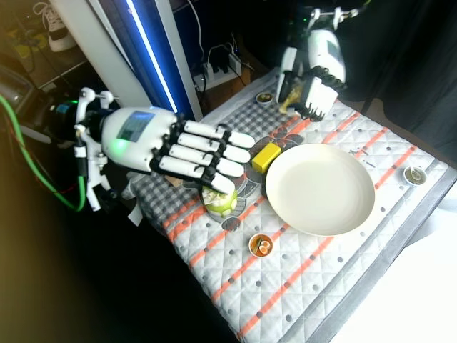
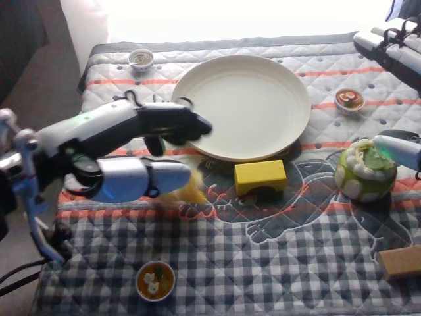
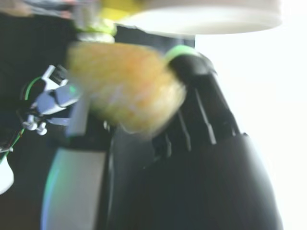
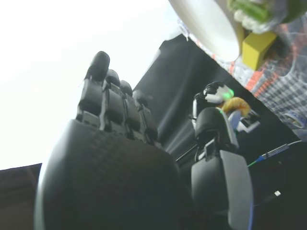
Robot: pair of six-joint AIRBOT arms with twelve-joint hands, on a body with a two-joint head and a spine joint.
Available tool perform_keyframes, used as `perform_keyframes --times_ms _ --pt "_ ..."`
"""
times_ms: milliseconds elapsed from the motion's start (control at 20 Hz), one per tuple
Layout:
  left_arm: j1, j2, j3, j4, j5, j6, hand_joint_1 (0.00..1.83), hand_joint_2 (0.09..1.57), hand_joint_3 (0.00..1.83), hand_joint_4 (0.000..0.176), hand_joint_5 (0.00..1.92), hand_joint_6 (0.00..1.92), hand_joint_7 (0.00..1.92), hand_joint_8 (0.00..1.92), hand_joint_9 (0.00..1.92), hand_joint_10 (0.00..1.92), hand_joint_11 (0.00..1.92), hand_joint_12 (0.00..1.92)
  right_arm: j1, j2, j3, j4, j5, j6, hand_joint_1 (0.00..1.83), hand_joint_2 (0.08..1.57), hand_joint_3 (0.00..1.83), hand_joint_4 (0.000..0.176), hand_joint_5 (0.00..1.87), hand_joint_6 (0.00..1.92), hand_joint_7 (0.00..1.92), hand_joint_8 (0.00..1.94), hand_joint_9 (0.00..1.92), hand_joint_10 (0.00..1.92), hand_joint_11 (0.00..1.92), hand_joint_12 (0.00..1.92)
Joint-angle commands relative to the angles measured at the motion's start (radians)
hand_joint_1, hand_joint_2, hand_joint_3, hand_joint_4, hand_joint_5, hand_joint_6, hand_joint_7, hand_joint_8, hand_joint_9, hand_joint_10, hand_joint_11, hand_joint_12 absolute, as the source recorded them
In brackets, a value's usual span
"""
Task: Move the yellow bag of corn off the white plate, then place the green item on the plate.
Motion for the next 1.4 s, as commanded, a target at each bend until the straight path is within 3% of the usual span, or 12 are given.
perform_keyframes --times_ms 0,50,100,350,400,450,550,800,1000,1150,1250,1350 --pt "0.001 0.004 -0.006 -0.015 -0.157 -0.008 0.55 1.29 0.00 0.000 0.18 0.01 0.05 0.01 0.01 0.04 0.00 0.70 0.003 0.002 -0.001 -0.019 0.126 0.006 0.39 1.30 0.00 0.011 0.00 0.00 0.00 0.00 0.01 0.01 0.00 0.35" --pt "0.024 0.011 -0.015 -0.027 -0.171 -0.008 0.55 1.29 0.00 0.000 0.18 0.01 0.05 0.01 0.01 0.04 0.00 0.70 0.001 0.002 -0.003 -0.016 0.126 0.007 0.39 1.30 0.00 0.011 0.00 0.00 0.00 0.00 0.01 0.01 0.00 0.35" --pt "0.044 0.019 -0.023 -0.041 -0.186 -0.008 0.41 1.26 0.00 0.024 0.15 0.00 0.00 0.00 0.00 0.00 0.00 0.24 -0.003 0.003 -0.005 -0.015 0.126 0.007 0.41 1.30 0.00 0.004 0.00 0.00 0.00 0.00 0.01 0.00 0.00 0.36" --pt "0.111 0.060 -0.060 -0.084 -0.290 -0.008 0.31 1.29 0.02 0.000 0.10 0.00 0.00 0.00 0.00 0.00 0.00 0.00 -0.015 0.014 -0.016 -0.015 0.126 0.018 0.55 1.24 0.00 0.000 0.00 0.00 0.00 0.00 0.04 0.01 0.00 0.59" --pt "0.116 0.066 -0.063 -0.094 -0.317 -0.008 0.27 1.32 0.02 0.000 0.11 0.01 0.00 0.00 0.00 0.00 0.11 0.05 -0.018 0.014 -0.016 -0.016 0.126 0.027 0.58 1.21 0.00 0.000 0.00 0.00 0.00 0.00 0.03 0.00 0.00 0.62" --pt "0.117 0.070 -0.063 -0.109 -0.361 -0.008 0.24 1.32 0.00 0.001 0.07 0.02 0.00 0.00 0.00 0.00 0.00 0.76 -0.026 0.015 -0.015 -0.016 0.124 0.035 0.58 1.19 0.00 0.000 0.00 0.00 0.00 0.00 0.05 0.01 0.00 0.85" --pt "0.114 0.068 -0.049 -0.142 -0.421 -0.008 0.35 1.33 0.00 0.000 0.09 0.01 0.00 0.00 0.00 0.00 0.00 0.68 -0.057 0.014 0.018 -0.017 0.088 0.096 0.59 1.17 0.00 0.035 0.00 0.00 0.00 0.00 0.04 0.00 0.00 0.83" --pt "0.093 0.040 -0.026 -0.189 -0.514 -0.009 0.45 1.33 0.00 0.000 0.10 0.00 0.00 0.00 0.00 0.00 0.00 0.26 -0.092 -0.035 0.096 -0.024 0.008 0.203 0.71 1.14 0.00 0.000 0.00 0.00 0.02 0.00 0.10 0.02 0.00 0.79" --pt "0.086 0.031 -0.017 -0.203 -0.563 -0.019 0.49 1.35 0.00 0.000 0.12 0.00 0.00 0.00 0.00 0.00 0.00 0.95 -0.039 -0.088 0.156 -0.032 -0.121 0.203 0.78 1.12 0.00 0.000 0.01 0.00 0.02 0.00 0.08 0.01 0.00 0.86" --pt "0.086 0.031 -0.015 -0.207 -0.572 -0.023 0.46 1.37 0.00 0.000 0.09 0.01 0.00 0.00 0.00 0.00 0.00 0.80 0.002 -0.131 0.194 -0.051 -0.189 0.203 0.83 1.14 0.00 0.000 0.06 0.02 0.14 0.02 0.22 0.06 0.00 1.32" --pt "0.086 0.031 -0.015 -0.208 -0.578 -0.024 0.45 1.36 0.00 0.000 0.09 0.01 0.00 0.00 0.00 0.00 0.00 0.77 0.020 -0.149 0.209 -0.064 -0.221 0.203 0.90 1.17 0.00 0.000 0.23 0.07 0.33 0.02 0.32 0.27 0.00 1.46" --pt "0.086 0.032 -0.015 -0.208 -0.585 -0.026 0.45 1.34 0.00 0.000 0.14 0.01 0.03 0.00 0.01 0.00 0.00 0.77 0.031 -0.161 0.220 -0.074 -0.244 0.203 1.13 1.24 0.00 0.000 0.62 1.24 0.77 1.17 0.67 1.35 0.58 1.82"
